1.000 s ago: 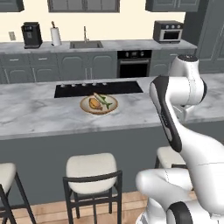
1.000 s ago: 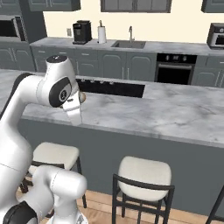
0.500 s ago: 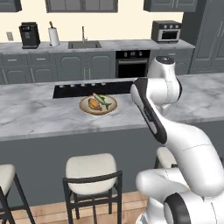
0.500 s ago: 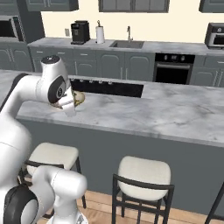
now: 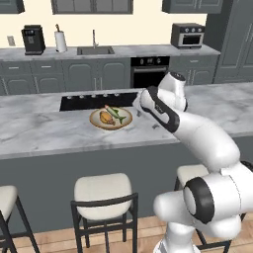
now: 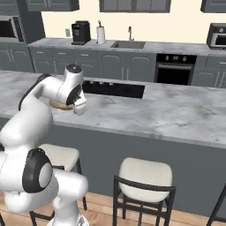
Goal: Place the bowl with the sweet potatos on the top shelf of the fridge. Place the bowl with the fish and chicken drumstick on the second highest shelf of the fridge.
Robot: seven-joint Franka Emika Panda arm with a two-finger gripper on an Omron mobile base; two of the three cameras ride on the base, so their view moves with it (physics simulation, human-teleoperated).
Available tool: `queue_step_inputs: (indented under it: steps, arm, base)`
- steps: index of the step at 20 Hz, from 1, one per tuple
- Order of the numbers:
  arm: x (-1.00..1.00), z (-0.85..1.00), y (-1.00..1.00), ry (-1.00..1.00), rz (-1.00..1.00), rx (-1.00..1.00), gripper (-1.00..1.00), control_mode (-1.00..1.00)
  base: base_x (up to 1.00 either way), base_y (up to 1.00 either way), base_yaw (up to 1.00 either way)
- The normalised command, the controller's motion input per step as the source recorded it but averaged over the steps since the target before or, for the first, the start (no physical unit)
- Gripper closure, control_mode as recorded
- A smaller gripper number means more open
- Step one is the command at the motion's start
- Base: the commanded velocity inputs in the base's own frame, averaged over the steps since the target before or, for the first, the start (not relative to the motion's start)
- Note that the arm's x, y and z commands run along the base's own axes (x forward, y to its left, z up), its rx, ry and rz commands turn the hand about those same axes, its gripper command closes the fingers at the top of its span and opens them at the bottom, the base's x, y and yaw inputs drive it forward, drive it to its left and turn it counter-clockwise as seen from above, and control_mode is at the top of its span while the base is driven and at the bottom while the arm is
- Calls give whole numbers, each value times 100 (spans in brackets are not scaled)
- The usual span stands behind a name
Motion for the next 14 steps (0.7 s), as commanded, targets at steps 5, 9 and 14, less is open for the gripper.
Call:
queue_step_inputs:
  steps: [5, 9, 14]
  arm:
    - [11, -28, 19, 5, 0, 0, -100, -100]
    - [47, -34, 23, 4, 0, 0, -100, -100]
    - [54, -12, 10, 7, 0, 0, -100, -100]
  base:
    - [0, 0, 0]
    - [0, 0, 0]
    - [0, 0, 0]
